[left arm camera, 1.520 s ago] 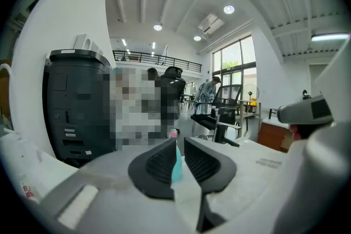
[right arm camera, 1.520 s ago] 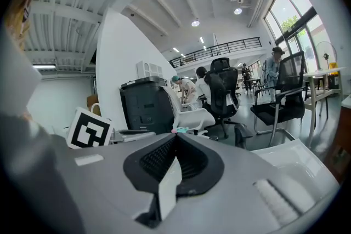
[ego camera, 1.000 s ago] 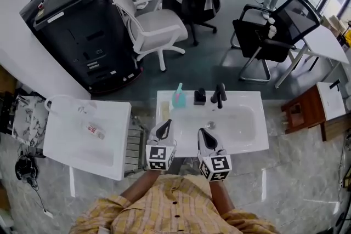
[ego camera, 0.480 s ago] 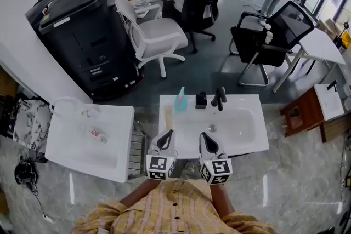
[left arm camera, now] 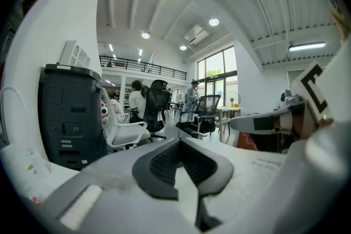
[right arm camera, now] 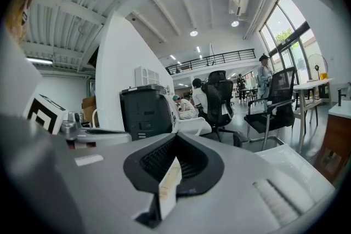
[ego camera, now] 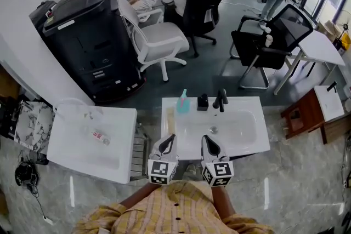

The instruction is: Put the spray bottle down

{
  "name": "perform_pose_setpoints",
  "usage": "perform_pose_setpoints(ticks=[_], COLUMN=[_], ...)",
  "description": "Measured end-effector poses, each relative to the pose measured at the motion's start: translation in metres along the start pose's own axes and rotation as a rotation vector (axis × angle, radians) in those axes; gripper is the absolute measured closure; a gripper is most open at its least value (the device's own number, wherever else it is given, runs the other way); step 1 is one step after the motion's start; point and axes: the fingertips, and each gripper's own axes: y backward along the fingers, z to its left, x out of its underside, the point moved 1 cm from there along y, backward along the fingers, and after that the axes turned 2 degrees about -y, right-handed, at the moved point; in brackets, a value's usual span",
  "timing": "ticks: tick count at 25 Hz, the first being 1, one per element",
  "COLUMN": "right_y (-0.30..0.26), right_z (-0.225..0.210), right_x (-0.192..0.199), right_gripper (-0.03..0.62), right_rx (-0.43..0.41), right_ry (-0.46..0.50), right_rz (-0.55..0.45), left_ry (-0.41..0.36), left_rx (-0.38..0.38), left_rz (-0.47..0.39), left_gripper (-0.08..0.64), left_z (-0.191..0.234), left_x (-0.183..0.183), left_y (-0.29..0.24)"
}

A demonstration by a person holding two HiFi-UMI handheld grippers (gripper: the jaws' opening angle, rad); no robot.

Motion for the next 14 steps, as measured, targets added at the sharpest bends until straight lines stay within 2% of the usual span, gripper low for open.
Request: perform_pose_setpoints(ticks=[3,14], right_y=[0.001,0.000], right_z=[0.000,0.000], right_x=[-0.003,-0.004], right_gripper=[0.592,0.592], right_rx=[0.000,0.001], right_ry=[0.008,0.020], right_rz=[-0.011,-0.009], left_ry=[-0.005,0.012], left_rx=[-0.009,0.001], left_rz=[-0.012,-0.012], left_gripper=[0.561,0.561], left_z=[0.000,0.003], left_x=[-0.008,0.003], left_y=[0.001,0.002])
